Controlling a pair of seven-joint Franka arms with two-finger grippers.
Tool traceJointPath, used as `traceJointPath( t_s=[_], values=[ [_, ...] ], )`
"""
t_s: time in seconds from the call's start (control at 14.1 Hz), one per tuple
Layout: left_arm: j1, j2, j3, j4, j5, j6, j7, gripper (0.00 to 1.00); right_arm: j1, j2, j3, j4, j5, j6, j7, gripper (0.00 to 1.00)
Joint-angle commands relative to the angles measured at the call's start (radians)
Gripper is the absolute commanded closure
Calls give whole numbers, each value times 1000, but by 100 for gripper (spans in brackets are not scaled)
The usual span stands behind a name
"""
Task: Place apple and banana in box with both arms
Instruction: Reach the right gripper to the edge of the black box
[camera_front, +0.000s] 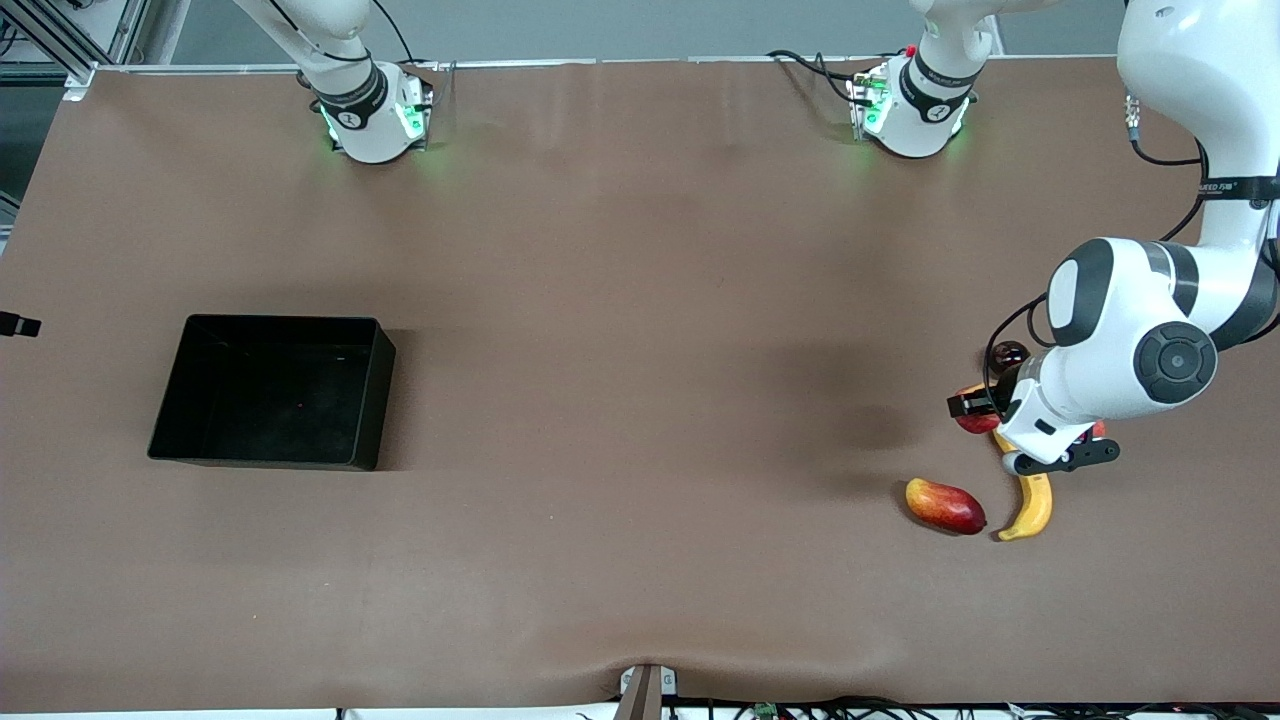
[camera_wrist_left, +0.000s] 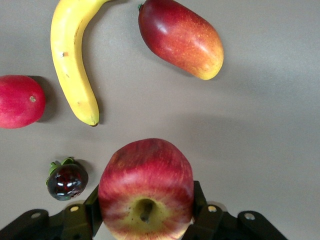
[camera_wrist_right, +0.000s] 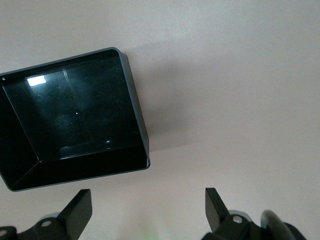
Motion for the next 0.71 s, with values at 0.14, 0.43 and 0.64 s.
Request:
traceJointPath(
  t_s=[0.14,0.43,0.64],
  values=[
    [1,-2,-6,5,8,-15,-18,100,-9,59,10,-27,-16,81,-2,0],
    [0,3,-6,5,9,-15,-18,100,0,59,12,-81,-13,139,-2,0],
    [0,3,-6,3,9,-15,-18,100,-13,73,12,-107,-5,163,-3,0]
  ],
)
